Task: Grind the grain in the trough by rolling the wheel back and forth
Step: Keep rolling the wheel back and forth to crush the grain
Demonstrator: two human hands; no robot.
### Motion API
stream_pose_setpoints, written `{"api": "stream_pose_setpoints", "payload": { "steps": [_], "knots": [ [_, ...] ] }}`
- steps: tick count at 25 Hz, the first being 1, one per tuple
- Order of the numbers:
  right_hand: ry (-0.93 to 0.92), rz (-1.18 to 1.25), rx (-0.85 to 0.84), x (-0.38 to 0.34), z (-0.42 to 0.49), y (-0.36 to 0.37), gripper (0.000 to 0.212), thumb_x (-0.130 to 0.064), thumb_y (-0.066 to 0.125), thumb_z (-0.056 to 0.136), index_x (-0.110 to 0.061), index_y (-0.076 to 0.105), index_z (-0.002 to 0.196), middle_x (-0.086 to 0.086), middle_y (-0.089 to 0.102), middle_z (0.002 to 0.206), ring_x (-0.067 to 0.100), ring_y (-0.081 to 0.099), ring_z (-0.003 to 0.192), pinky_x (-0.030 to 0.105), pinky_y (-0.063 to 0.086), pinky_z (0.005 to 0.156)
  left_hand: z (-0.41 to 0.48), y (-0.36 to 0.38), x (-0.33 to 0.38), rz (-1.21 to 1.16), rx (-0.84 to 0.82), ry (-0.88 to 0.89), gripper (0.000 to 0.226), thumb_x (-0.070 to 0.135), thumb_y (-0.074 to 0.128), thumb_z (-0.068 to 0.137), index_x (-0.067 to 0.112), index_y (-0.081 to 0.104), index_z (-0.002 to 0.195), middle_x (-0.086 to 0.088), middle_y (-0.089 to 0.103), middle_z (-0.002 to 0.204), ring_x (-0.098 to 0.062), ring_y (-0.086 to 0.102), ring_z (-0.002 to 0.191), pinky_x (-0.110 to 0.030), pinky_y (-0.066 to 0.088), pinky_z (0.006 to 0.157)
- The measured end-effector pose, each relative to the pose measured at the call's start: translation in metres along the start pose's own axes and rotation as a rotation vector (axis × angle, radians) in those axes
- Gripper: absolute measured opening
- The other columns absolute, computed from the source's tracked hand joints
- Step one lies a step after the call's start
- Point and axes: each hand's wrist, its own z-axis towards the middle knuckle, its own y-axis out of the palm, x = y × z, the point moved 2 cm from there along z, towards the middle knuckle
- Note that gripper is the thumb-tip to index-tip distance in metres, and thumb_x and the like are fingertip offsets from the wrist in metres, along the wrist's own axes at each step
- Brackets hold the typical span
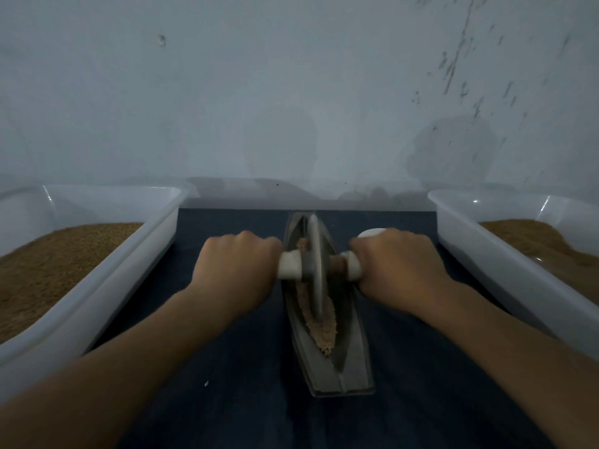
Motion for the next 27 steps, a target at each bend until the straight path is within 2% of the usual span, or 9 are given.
{"api": "stream_pose_setpoints", "payload": {
  "steps": [2,4,8,11,15,17,20,24,27],
  "knots": [
    [-0.052,-0.017,0.099,0.002,-0.026,-0.004,0.027,-0.046,0.05,0.069,-0.037,0.025,0.063,-0.01,0.042,0.06,0.012,0.042,0.051,0.021,0.015,0.045,-0.02,-0.013,-0.002,0.007,0.109,0.089,0.051,0.03,0.076,0.053,0.027,0.028,0.071,0.011,0.017,0.055,-0.013,0.011,0.044,-0.019,0.002,0.05],
    [-0.045,-0.01,0.09,0.005,-0.027,0.001,0.032,-0.048,0.053,0.067,-0.037,0.023,0.063,-0.012,0.039,0.057,0.009,0.038,0.048,0.019,0.013,0.045,-0.015,-0.007,-0.004,0.0,0.062,0.08,0.052,0.029,0.077,0.052,0.027,0.028,0.07,0.009,0.021,0.053,-0.014,0.014,0.042,-0.019,0.003,0.049],
    [0.092,0.071,-0.028,0.003,0.029,0.015,0.029,-0.04,0.063,0.082,-0.033,0.038,0.069,-0.011,0.048,0.069,0.017,0.051,0.063,0.027,0.031,0.052,0.04,0.017,-0.005,0.053,-0.098,-0.053,0.012,0.032,0.062,0.084,0.025,0.052,0.085,0.006,0.035,0.065,-0.018,0.036,0.055,-0.032,0.031,0.053],
    [0.155,0.115,-0.126,0.004,0.043,0.015,0.016,-0.039,0.061,0.085,-0.031,0.049,0.078,-0.006,0.056,0.08,0.022,0.057,0.076,0.031,0.037,0.059,0.055,0.012,-0.006,0.019,-0.162,-0.076,0.009,0.029,0.059,0.088,0.025,0.06,0.096,0.003,0.048,0.075,-0.021,0.045,0.065,-0.033,0.037,0.059],
    [0.018,-0.001,0.056,0.001,-0.023,-0.002,0.026,-0.045,0.055,0.077,-0.034,0.033,0.067,-0.01,0.044,0.059,0.01,0.039,0.051,0.023,0.018,0.045,-0.009,-0.01,0.005,0.018,0.03,0.061,0.041,0.032,0.075,0.063,0.026,0.035,0.071,0.008,0.023,0.056,-0.014,0.02,0.045,-0.024,0.012,0.046],
    [-0.016,-0.011,0.174,0.004,-0.044,-0.008,0.022,-0.049,0.049,0.073,-0.036,0.032,0.068,-0.012,0.034,0.05,0.009,0.029,0.042,0.018,0.016,0.044,-0.024,-0.014,0.001,-0.021,0.115,0.094,0.052,0.028,0.076,0.053,0.026,0.027,0.07,0.008,0.028,0.05,-0.014,0.019,0.04,-0.019,0.006,0.049],
    [0.009,-0.033,0.086,0.004,-0.02,0.001,0.03,-0.04,0.058,0.074,-0.035,0.029,0.068,-0.011,0.039,0.057,0.012,0.036,0.049,0.021,0.014,0.046,-0.004,0.0,0.002,0.038,-0.034,0.007,0.04,0.026,0.072,0.064,0.024,0.032,0.07,0.006,0.03,0.053,-0.016,0.022,0.043,-0.023,0.011,0.046],
    [0.106,-0.002,-0.057,-0.001,0.042,0.008,0.019,-0.036,0.062,0.086,-0.031,0.044,0.081,-0.006,0.047,0.074,0.024,0.054,0.071,0.031,0.034,0.058,0.043,0.018,-0.004,-0.021,-0.174,-0.14,0.007,0.031,0.057,0.09,0.025,0.055,0.094,0.003,0.042,0.072,-0.02,0.044,0.063,-0.034,0.037,0.057],
    [0.086,0.003,-0.053,0.001,0.017,0.0,0.024,-0.037,0.061,0.083,-0.03,0.039,0.075,-0.009,0.046,0.07,0.019,0.049,0.065,0.029,0.031,0.054,0.019,0.004,-0.002,0.016,-0.088,-0.084,0.016,0.033,0.064,0.083,0.026,0.05,0.085,0.006,0.035,0.065,-0.017,0.036,0.054,-0.03,0.028,0.049]
  ]
}}
